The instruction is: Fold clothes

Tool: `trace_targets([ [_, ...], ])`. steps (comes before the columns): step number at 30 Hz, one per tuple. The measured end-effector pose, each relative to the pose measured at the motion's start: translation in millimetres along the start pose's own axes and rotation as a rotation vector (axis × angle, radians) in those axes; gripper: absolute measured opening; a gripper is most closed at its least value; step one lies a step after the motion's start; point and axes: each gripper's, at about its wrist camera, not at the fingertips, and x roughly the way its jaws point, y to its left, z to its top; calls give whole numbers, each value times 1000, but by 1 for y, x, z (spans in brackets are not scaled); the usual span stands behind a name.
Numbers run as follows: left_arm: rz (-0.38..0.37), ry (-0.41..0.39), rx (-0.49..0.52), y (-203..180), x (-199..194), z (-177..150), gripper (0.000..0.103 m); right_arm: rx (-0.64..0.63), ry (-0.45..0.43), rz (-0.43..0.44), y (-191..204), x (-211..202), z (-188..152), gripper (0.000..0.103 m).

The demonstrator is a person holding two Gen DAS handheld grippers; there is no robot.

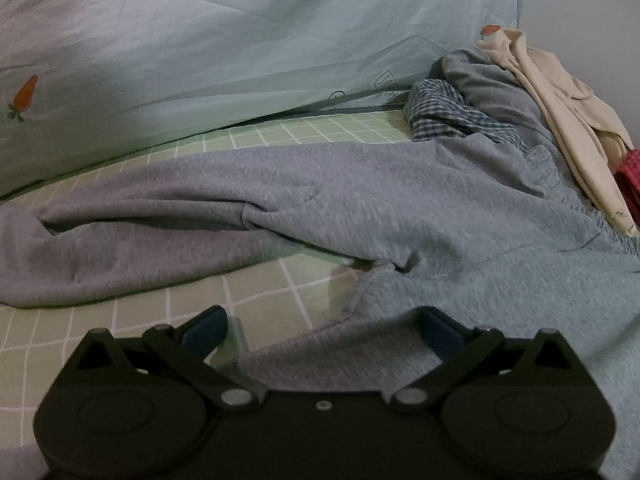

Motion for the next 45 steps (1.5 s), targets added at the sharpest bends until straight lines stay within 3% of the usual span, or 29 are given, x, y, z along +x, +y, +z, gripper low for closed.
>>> trace_targets([
  [1, 8, -3, -12, 1, 0, 1, 4, 0, 0, 0, 0, 0, 0, 103],
  [4, 30, -46, -18, 5, -14, 3, 0, 1, 0, -1, 1, 0, 1, 103],
  [7, 54, -110, -46, 18, -54, 10, 0, 2, 0, -1, 1, 0, 1, 103],
  [12, 145, -226, -108, 56, -147, 13, 0, 2, 0, 0, 1, 0, 1, 103],
  [15, 243, -251, -137, 77, -192, 0, 0, 3, 0, 1, 0, 0, 1, 103],
  [19, 384, -199, -149, 100, -217, -33, 0, 4, 0, 4, 0, 0, 1, 103],
  [23, 453, -79, -239, 124, -211, -66, 2, 4, 1, 7, -1, -1, 1, 103],
  [25, 459, -75, -270, 128, -213, -74, 3, 4, 1, 9, -1, -1, 1, 103],
  [26, 457, -86, -278, 128, -216, -77, 11, 4, 1, 9, -1, -1, 1, 103],
  [30, 424, -144, -206, 111, -214, -63, 41, 5, 1, 10, -1, -1, 2, 103],
  [35, 413, -121, -105, 106, -179, -35, 57, 4, 2, 10, -1, -1, 2, 103],
  [41, 506, -59, -106, 109, -126, -10, 63, 4, 2, 10, -1, -2, 2, 103],
  [45, 491, -53, -120, 120, -99, 2, 67, 2, 2, 7, 0, -2, 2, 103],
])
